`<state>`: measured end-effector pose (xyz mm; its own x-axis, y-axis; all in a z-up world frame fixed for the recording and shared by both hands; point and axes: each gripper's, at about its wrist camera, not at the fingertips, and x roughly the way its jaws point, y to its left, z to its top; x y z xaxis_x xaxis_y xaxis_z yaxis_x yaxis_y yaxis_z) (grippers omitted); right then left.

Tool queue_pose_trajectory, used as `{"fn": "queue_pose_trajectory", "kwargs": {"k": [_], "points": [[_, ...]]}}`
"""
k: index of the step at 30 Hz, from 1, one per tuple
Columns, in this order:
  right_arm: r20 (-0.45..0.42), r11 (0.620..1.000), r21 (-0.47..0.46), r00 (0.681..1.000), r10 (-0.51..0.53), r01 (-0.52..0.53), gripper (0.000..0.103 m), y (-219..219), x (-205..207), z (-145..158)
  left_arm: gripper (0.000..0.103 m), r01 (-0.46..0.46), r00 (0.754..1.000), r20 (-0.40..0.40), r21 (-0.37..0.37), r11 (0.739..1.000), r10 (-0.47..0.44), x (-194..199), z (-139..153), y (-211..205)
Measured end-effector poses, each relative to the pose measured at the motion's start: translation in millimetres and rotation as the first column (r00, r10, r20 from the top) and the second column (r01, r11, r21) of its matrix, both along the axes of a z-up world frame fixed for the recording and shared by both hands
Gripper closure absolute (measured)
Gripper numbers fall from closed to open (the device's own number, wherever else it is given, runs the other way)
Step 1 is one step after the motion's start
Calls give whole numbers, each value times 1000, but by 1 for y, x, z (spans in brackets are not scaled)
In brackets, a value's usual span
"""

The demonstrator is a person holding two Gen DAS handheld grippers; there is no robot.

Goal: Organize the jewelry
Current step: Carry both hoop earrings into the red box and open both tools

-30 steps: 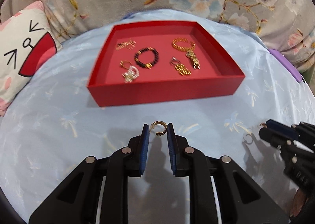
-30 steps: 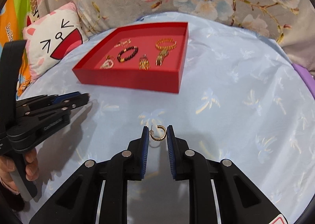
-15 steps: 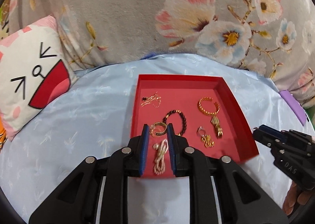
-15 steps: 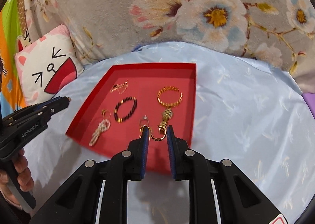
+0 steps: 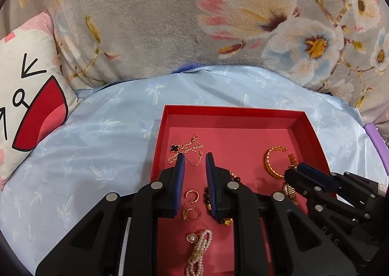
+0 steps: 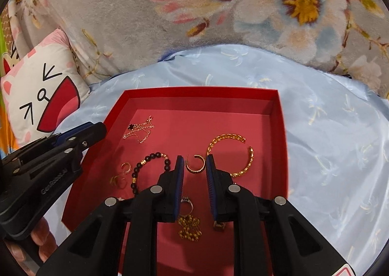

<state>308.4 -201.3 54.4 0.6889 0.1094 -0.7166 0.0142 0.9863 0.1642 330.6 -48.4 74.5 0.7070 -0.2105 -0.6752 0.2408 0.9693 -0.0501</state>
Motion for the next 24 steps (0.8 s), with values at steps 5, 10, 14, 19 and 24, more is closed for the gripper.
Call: {"fn": "queue_pose_trajectory", "kwargs": {"k": [5,10,14,19,24], "points": [[-27,1000,5,1000,5,-4,85,2,12,-11,86,-8,1000,-7,0,1000,8,2,-5,2],[-22,1000,15,1000,-6,6,76,-2,13,-14,81,-14,1000,-9,17,1000,14,2,-9,2],[3,999,30,1000,-23,23,70,-8,6,-9,66,-24,1000,10,28,999,24,-1,-9,4],[48,999,8,998,-39,39,60,-9,-16,-2,56,-38,999,31,36,999,37,-13,-6,7],[83,999,0,995,-47,47,50,-3,-39,4,54,-41,998,58,71,997,37,-34,-6,4]]}}
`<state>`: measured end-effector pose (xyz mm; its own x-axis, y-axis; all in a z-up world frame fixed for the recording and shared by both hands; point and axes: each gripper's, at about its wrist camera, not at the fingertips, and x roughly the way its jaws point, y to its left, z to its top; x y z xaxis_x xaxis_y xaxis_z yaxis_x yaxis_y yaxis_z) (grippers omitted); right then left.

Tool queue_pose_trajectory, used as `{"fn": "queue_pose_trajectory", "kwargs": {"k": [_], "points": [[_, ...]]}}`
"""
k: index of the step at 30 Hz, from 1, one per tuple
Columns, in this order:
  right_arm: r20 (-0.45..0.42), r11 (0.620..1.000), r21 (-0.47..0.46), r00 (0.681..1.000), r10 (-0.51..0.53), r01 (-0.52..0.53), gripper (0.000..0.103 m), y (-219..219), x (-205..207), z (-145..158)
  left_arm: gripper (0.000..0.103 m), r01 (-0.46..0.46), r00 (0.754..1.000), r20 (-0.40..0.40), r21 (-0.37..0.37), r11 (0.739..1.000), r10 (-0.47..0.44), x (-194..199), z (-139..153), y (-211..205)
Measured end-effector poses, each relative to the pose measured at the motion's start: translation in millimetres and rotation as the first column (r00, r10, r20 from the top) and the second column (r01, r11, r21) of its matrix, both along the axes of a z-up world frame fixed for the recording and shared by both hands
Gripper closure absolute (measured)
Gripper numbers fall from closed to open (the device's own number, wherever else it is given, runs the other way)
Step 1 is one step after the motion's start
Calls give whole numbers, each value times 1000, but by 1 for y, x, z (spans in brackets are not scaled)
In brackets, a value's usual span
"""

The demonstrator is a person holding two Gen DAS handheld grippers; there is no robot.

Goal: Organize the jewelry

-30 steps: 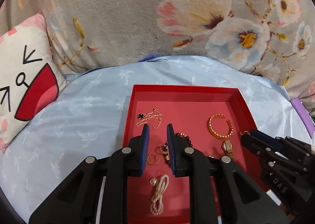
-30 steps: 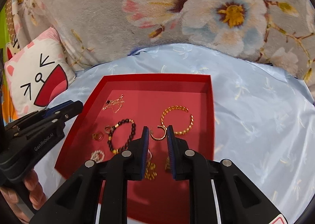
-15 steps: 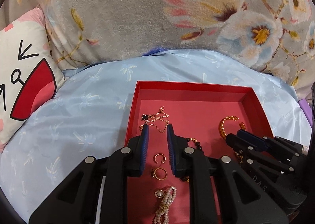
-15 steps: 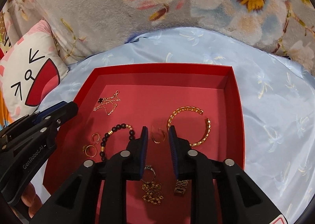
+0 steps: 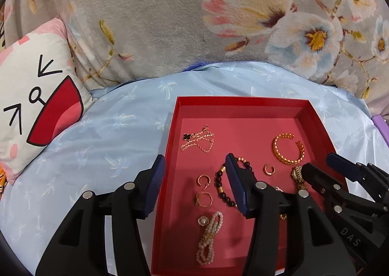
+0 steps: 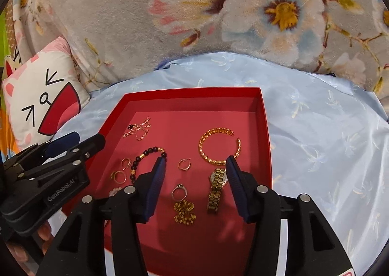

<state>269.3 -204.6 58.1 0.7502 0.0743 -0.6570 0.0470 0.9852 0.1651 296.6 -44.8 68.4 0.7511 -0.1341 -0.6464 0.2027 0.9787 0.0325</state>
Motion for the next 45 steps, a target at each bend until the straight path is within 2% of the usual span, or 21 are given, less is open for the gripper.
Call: {"fn": "queue_pose_trajectory", "kwargs": {"k": [6,10,13,20,25,32,36,39,42,45], "points": [[-7,1000,21,1000,-6,6,50,1,-22,-1,53,0,1000,-7,11,1000,0,-24,-3,-1],[4,1000,13,1000,-21,21,42,3,-48,-4,52,0,1000,-8,18,1000,0,-43,-6,0],[5,1000,4,1000,-27,27,42,6,-64,-6,48,0,1000,-8,27,1000,0,-58,-11,0],[21,999,-31,999,-35,35,41,12,-92,-8,47,-10,1000,4,71,997,9,-85,-21,-5],[28,997,-52,998,-52,54,41,12,-103,-12,47,-18,1000,4,76,997,18,-97,-26,-6],[71,992,-88,994,-83,89,39,12,-109,-19,46,-49,997,70,80,996,43,-104,-36,-8],[97,987,-118,991,-97,108,37,13,-109,-25,41,-68,991,124,81,994,57,-108,-41,-7],[110,983,-137,988,-106,121,35,16,-110,-26,39,-70,990,123,65,995,62,-107,-39,-4],[114,982,-128,985,-127,141,28,14,-112,-26,31,-88,990,118,41,995,83,-107,-39,2],[108,982,-117,985,-137,150,26,12,-112,-27,30,-93,989,119,38,995,88,-108,-40,2]]}}
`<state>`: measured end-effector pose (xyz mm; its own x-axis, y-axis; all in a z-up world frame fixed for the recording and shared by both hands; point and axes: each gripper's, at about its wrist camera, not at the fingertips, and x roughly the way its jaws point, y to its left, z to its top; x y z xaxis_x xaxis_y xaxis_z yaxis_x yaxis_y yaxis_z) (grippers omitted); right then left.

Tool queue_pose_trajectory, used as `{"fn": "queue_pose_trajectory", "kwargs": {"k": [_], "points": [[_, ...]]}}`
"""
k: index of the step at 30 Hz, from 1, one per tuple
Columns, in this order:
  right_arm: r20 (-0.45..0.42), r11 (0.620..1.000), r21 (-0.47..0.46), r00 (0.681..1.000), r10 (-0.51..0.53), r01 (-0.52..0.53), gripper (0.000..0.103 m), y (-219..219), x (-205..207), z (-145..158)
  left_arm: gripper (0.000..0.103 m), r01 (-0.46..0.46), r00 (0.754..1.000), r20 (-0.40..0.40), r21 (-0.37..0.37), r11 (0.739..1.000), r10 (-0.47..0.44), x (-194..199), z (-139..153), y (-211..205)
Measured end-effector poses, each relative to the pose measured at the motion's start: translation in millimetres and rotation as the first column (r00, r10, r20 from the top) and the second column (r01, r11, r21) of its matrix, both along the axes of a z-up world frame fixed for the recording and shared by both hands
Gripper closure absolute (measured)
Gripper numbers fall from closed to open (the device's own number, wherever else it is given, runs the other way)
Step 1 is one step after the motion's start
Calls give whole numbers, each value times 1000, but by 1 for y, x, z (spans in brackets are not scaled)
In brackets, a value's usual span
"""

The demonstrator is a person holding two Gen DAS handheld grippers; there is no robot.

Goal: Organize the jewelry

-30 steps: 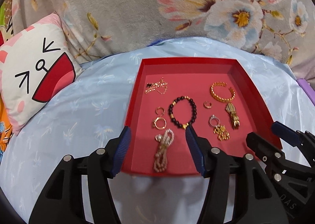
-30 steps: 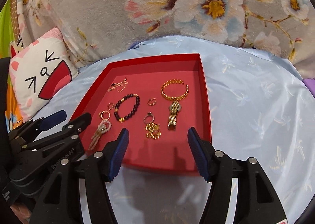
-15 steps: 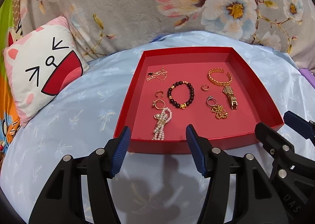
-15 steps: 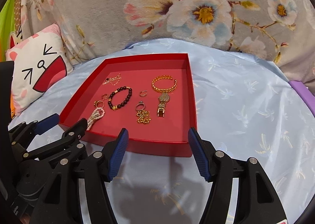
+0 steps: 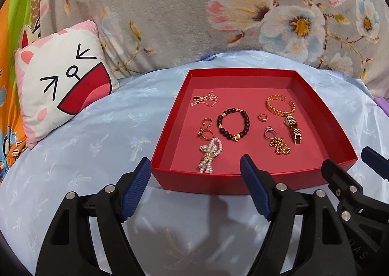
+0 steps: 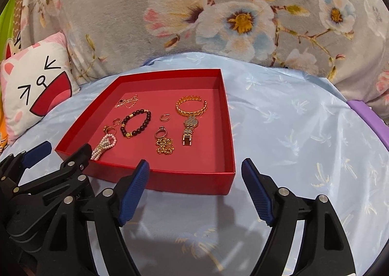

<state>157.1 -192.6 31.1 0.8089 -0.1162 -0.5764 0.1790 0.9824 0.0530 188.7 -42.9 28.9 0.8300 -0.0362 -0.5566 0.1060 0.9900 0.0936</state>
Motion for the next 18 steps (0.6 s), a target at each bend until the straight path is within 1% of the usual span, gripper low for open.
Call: {"fn": "queue_pose_trajectory", "kwargs": {"k": [3,18], "points": [[-8,1000,8,1000,-5,5,26,-1,0,-1,30,-3,1000,5,1,1000,3,-2,0,0],[-31,1000,-17,999,-24,23,25,2,3,-4,30,-18,1000,3,-2,1000,18,-4,-2,3]]}}
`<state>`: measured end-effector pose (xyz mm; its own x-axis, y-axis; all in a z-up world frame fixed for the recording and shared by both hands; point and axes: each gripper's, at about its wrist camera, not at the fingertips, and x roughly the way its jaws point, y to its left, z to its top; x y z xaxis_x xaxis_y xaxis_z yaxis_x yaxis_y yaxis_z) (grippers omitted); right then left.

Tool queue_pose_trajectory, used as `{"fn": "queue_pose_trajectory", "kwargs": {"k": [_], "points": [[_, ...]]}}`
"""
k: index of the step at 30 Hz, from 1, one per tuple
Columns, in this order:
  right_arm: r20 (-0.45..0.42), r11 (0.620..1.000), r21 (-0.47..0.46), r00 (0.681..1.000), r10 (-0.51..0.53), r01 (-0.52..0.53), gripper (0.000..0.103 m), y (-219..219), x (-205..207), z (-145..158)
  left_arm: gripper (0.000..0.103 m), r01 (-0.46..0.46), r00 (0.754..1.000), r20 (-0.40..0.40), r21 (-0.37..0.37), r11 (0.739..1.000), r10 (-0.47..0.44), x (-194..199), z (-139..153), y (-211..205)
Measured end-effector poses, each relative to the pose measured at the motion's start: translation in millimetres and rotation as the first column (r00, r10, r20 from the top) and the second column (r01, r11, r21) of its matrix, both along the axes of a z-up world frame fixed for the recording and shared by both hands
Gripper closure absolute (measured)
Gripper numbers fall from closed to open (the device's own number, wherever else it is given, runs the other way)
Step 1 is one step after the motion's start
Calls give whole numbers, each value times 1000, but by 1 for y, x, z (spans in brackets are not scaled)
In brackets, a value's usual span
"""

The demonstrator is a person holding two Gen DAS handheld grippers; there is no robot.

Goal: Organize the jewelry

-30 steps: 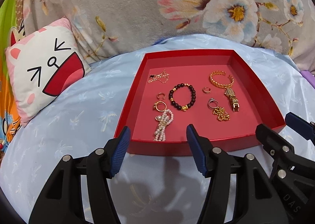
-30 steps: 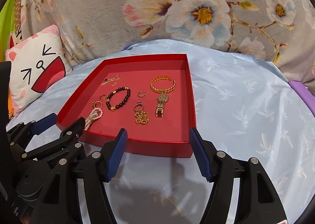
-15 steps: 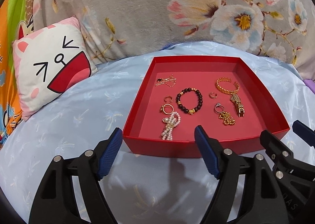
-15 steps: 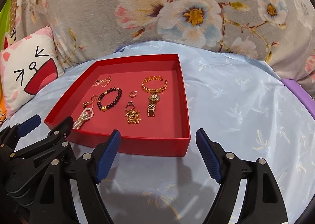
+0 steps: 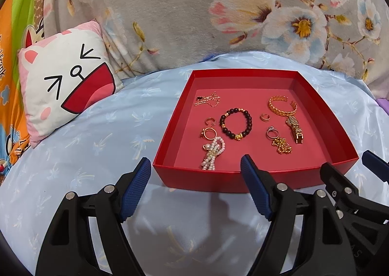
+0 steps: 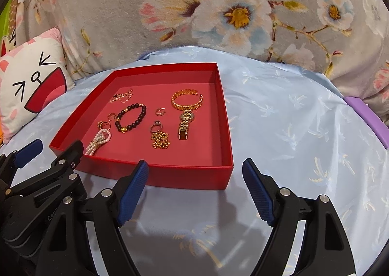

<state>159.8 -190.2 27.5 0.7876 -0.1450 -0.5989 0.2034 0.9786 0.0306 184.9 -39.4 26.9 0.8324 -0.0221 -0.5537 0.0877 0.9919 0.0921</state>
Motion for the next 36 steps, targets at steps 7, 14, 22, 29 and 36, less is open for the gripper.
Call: {"fn": "queue_pose_trajectory", "kwargs": {"k": [7,14,22,29,36], "points": [[0,1000,-18,1000,8,-8,22,3,0,0,30,-16,1000,-23,-30,999,15,-4,-2,7],[-9,1000,2,1000,11,-11,20,2,0,-1,29,-20,999,-33,-20,1000,19,-4,-4,7],[-10,1000,6,1000,9,-9,17,2,0,-1,29,-1,997,-78,-28,1000,-1,-3,-10,10],[-17,1000,-11,1000,-1,1,17,3,2,-1,29,2,994,-106,-22,1000,-4,1,-13,9],[-16,1000,-18,1000,-10,10,17,2,1,0,29,-4,995,-102,-2,1000,4,0,-14,8]]}}
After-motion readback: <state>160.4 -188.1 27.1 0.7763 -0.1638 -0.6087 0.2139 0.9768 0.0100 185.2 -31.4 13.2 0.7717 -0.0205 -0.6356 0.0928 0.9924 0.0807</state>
